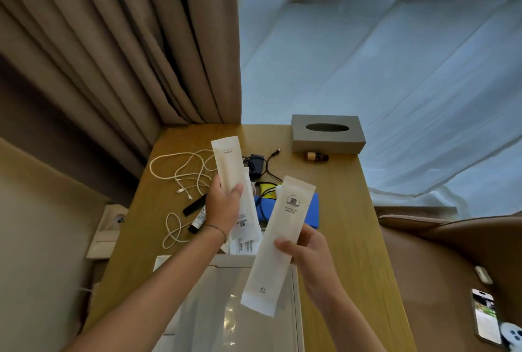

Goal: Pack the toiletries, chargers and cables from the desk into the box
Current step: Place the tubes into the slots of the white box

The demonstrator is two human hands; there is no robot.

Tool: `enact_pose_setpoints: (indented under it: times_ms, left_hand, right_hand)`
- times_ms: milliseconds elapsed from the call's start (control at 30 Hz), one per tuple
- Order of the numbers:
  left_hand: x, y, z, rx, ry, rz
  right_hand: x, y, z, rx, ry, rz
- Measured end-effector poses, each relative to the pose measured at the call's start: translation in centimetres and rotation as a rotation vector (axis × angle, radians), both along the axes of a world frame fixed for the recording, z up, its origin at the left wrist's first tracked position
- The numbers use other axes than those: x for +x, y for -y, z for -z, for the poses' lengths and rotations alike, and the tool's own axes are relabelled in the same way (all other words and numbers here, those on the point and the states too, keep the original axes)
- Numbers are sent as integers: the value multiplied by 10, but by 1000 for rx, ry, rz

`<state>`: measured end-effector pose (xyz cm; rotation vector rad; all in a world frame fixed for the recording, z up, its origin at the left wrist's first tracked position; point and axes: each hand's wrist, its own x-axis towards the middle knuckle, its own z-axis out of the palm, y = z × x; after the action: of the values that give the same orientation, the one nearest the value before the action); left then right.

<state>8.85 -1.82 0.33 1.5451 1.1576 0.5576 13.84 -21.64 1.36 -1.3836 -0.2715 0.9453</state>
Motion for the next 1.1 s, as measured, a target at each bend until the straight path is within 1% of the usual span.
enact_pose_setpoints:
  times_ms: [100,233,333,467,633,867,1000,1067,1100]
  left_hand:
    - [-27,-7,-16,-49,70,-47]
    - [-69,-13,-25,-140,126,-96]
    - [-99,-14,-30,-172,160,-123]
    - [-134,-15,-31,-212,175,-156]
    - [-168,-12,-26,-262,189,-194]
    - [-200,-5,-23,-356,189,-183]
    - [-211,5,-25,-409,165,-126]
    - [-214,11,-25,-430,143,-97]
    - [-215,15,-25,-440,134,-82]
  right_hand:
    - [-26,0,4,-49,-5,-70]
    - [-61,-2,21,-209,38,-132]
    - [-81,-7,40,-320,82,-181]
    - [-94,-15,65,-485,156,-264]
    - [-107,-24,103,-667,168,-368]
    - [-119,-34,131,-785,131,-390]
    - [-124,-40,139,-854,245,-464]
    - [-126,-43,139,-890,355,-496]
    - [-127,-44,137,-922,448,-535]
